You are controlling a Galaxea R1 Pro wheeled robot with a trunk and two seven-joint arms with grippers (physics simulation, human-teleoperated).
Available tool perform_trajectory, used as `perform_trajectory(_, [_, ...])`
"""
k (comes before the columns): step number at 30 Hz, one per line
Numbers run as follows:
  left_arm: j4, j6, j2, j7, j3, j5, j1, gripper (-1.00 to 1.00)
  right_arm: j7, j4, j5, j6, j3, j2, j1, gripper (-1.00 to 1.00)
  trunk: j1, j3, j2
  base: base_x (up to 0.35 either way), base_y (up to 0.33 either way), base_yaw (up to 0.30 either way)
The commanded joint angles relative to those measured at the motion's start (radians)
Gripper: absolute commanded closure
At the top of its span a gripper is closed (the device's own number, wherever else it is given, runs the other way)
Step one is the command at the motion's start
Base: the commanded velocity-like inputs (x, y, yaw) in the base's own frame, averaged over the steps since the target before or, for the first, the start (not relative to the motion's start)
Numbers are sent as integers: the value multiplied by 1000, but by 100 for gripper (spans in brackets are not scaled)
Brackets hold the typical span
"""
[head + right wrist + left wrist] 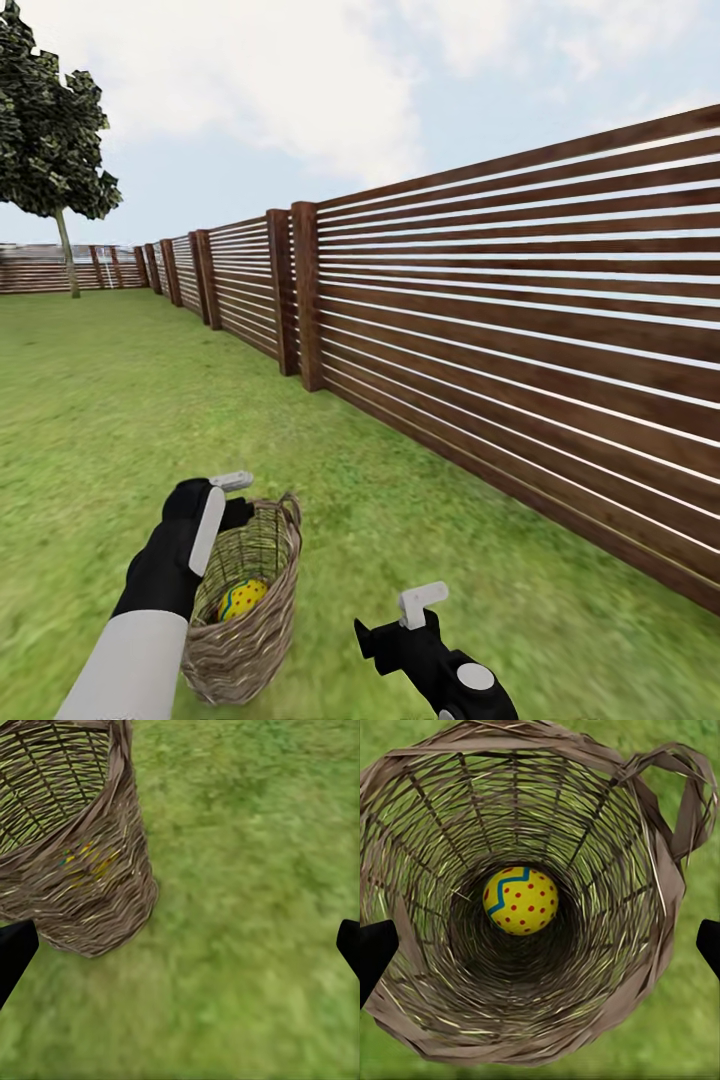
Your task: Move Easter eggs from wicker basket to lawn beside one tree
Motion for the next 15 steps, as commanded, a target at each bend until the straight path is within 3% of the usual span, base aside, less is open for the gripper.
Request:
perform_trajectory(1, [1,2,-1,8,2,10,-1,-100,-9,-1,-10,4,2,0,-1,-100,0,-3,-1,21,0,0])
perform_trajectory(15, [77,2,0,8,2,10,-22,-100,-9,-1,-9,4,2,0,-1,-100,0,-26,-1,69,18,0])
